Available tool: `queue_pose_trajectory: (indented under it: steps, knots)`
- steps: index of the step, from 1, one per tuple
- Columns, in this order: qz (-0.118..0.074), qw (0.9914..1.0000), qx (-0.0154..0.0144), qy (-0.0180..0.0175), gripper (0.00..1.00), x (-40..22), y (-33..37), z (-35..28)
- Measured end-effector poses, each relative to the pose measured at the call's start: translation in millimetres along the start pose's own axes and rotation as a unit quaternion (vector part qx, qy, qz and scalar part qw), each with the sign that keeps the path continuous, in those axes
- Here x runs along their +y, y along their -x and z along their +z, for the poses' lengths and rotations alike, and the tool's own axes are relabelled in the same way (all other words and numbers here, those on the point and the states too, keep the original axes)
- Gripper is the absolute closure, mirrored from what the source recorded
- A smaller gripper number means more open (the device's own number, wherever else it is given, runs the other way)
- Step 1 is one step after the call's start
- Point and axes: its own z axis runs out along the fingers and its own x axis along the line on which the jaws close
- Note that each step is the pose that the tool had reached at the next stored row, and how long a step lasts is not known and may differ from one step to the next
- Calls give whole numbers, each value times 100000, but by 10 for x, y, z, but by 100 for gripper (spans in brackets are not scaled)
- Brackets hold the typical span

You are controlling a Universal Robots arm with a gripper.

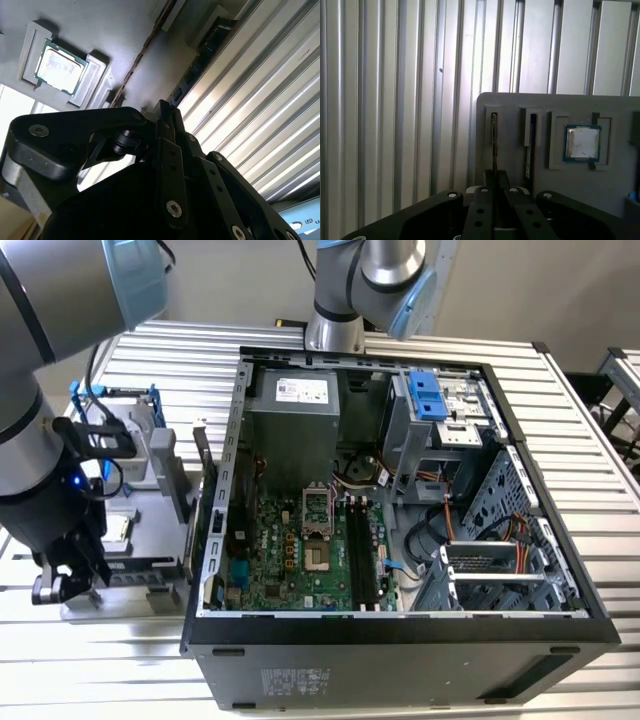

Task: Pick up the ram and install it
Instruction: 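Pick up the ram and move it above insertion slot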

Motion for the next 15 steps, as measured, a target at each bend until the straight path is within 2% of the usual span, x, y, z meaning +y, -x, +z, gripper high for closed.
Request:
queue_pose_trajectory:
  steps: [15]
  knots:
    - [1,100000,0,0,100,2,1,-171]
